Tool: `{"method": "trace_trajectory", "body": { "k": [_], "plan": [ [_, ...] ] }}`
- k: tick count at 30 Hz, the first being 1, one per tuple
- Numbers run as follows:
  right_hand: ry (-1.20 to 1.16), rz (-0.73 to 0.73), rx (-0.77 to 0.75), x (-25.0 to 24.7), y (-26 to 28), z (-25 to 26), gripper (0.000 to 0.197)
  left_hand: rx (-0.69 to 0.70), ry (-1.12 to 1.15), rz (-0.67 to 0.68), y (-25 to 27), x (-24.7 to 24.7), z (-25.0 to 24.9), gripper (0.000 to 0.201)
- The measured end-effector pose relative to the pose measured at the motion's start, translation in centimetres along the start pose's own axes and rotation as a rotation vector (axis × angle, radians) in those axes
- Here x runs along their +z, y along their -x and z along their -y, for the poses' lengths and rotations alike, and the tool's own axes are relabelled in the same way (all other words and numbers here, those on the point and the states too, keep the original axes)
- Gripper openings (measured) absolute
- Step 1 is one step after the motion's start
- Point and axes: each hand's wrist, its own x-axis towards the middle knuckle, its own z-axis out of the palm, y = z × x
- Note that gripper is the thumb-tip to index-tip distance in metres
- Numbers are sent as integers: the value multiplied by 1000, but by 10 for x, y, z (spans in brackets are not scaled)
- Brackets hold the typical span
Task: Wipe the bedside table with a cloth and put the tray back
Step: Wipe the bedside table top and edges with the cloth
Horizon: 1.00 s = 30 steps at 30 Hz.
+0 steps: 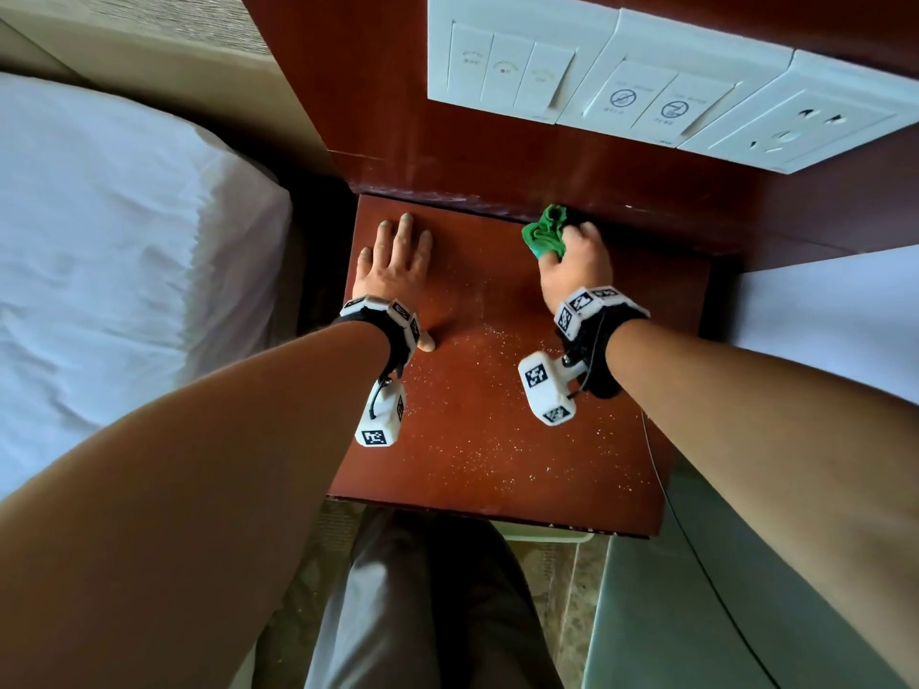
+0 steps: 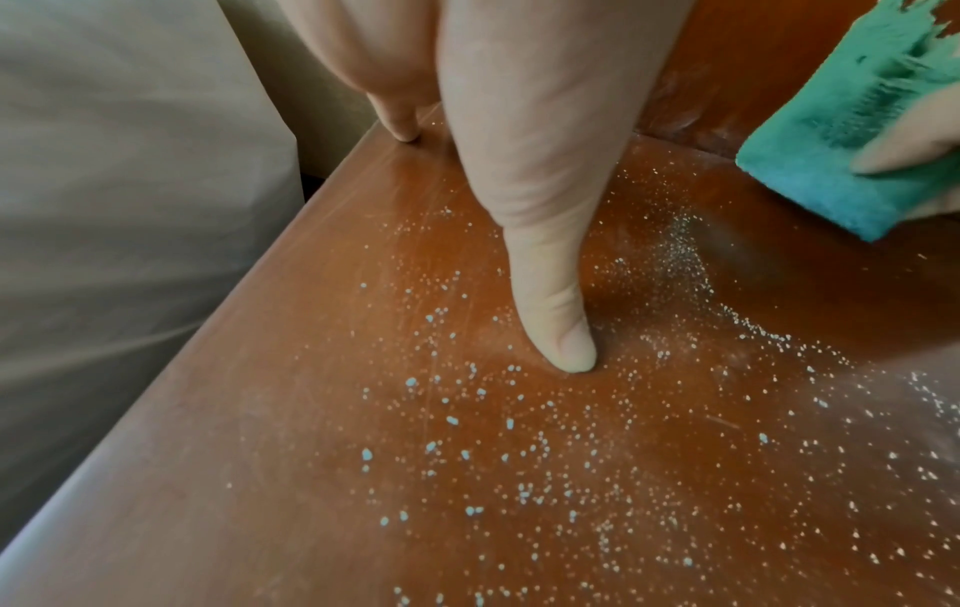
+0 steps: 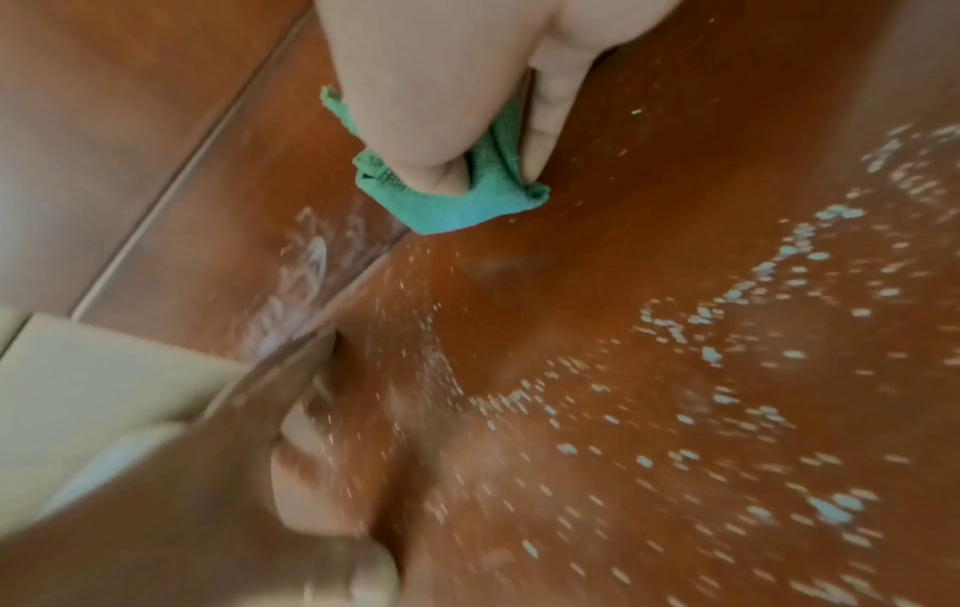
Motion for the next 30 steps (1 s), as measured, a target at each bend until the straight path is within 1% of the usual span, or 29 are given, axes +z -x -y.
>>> {"method": "trace_trajectory", "body": {
  "k": [2,4,8,11,13,17,20,22,24,26,28,30],
  "plan": [
    [20,27,34,6,-5,7,18,-1,-1,3,-1,0,-1,156],
    [28,44,3,14,-4,13,18,1,1,-3,-2,1,-1,156],
    [-4,132,-137,27,2,26,21,8,7,-19,-2,2,-1,157],
    [74,224,-255,24,11,30,23,3,0,-22,-2,3,1,157],
    [113,289,-326,22,21,21,24,2,-2,-24,-2,3,1,157],
    [201,476,-411,19,37,-1,36,18,-11,3,0,1,1,156],
    [283,580,-491,15,41,-6,31,17,-12,0,0,0,1,156],
    [216,609,-440,12,38,-2,24,17,-9,4,0,0,2,155],
    [79,586,-346,9,34,3,15,16,-8,2,-1,1,3,155],
    [-24,461,-241,7,29,7,7,19,-7,-8,0,2,4,156],
    [-88,310,-149,6,23,10,13,24,-4,-34,0,1,6,154],
    [-98,199,-100,7,18,15,12,42,10,-42,-1,0,11,151]
  ]
}}
